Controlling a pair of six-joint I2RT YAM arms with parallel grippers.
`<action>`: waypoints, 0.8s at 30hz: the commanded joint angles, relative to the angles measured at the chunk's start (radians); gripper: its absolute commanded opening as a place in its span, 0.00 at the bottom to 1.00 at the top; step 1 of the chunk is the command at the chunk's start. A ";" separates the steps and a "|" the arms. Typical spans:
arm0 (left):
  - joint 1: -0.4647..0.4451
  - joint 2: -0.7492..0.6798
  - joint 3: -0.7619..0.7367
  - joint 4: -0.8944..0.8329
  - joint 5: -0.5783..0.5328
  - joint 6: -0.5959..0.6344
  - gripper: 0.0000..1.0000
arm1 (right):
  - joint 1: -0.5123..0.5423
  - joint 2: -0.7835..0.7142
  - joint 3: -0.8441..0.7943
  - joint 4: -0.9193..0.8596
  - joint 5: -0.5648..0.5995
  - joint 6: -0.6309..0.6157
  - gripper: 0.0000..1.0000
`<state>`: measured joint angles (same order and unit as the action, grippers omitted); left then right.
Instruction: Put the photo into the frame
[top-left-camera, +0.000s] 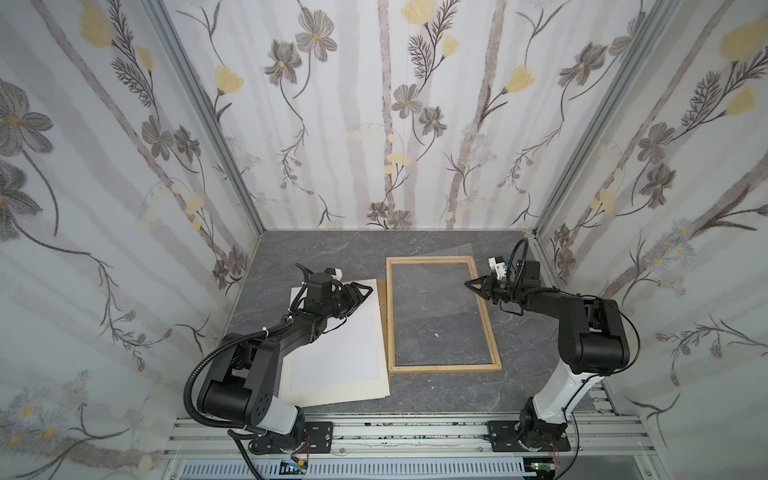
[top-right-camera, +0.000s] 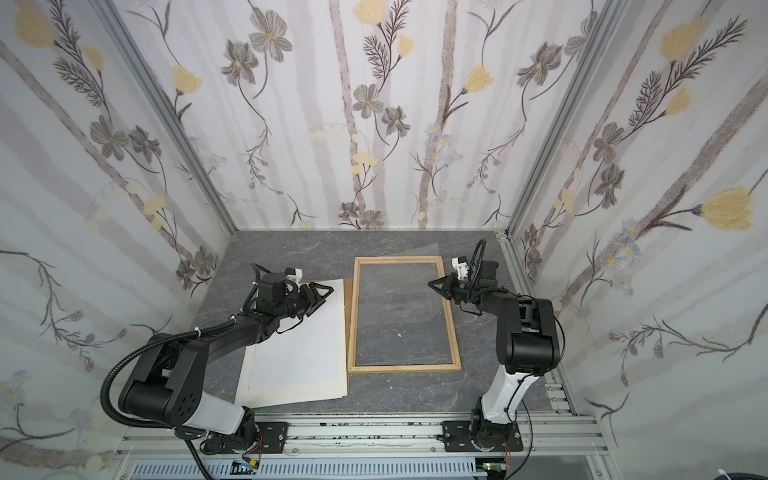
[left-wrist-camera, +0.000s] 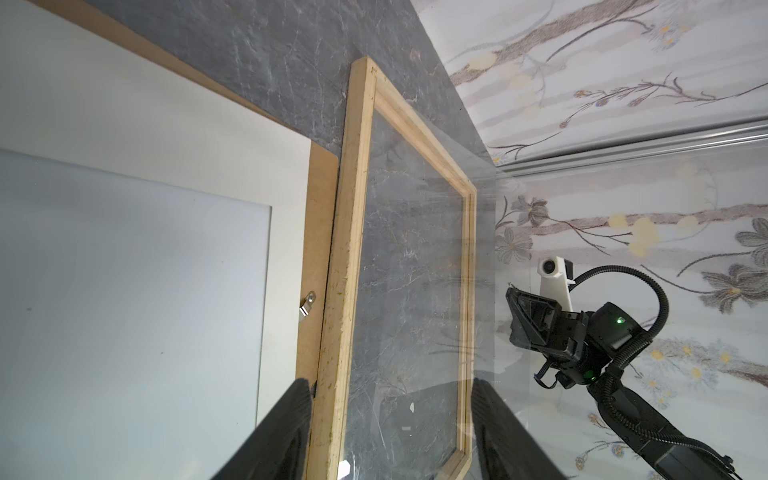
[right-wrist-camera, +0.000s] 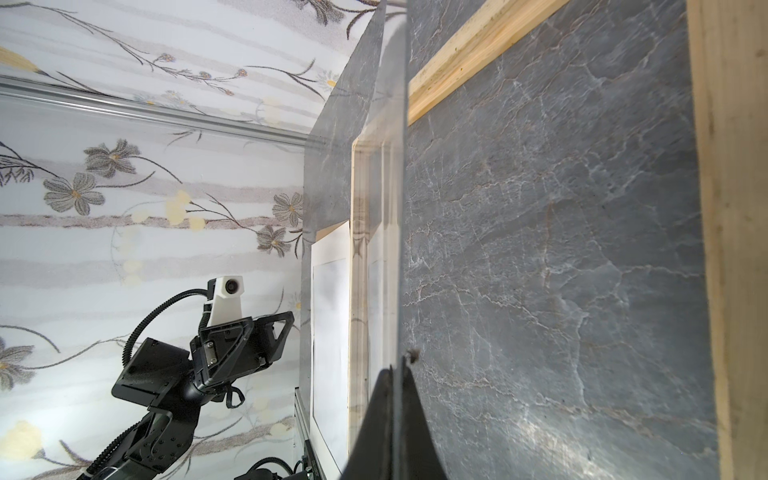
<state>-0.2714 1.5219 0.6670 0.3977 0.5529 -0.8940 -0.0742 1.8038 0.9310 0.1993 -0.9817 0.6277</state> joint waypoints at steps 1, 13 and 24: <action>-0.024 0.063 0.040 0.040 -0.008 0.009 0.59 | -0.002 0.002 -0.001 0.017 -0.008 -0.017 0.00; -0.094 0.312 0.198 0.015 -0.030 0.038 0.41 | -0.008 0.019 0.005 0.024 -0.022 -0.018 0.00; -0.112 0.426 0.256 0.004 -0.049 0.047 0.29 | -0.008 0.043 0.031 -0.016 -0.023 -0.050 0.00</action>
<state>-0.3805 1.9327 0.9070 0.3943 0.5243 -0.8623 -0.0814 1.8400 0.9516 0.1886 -0.9886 0.6029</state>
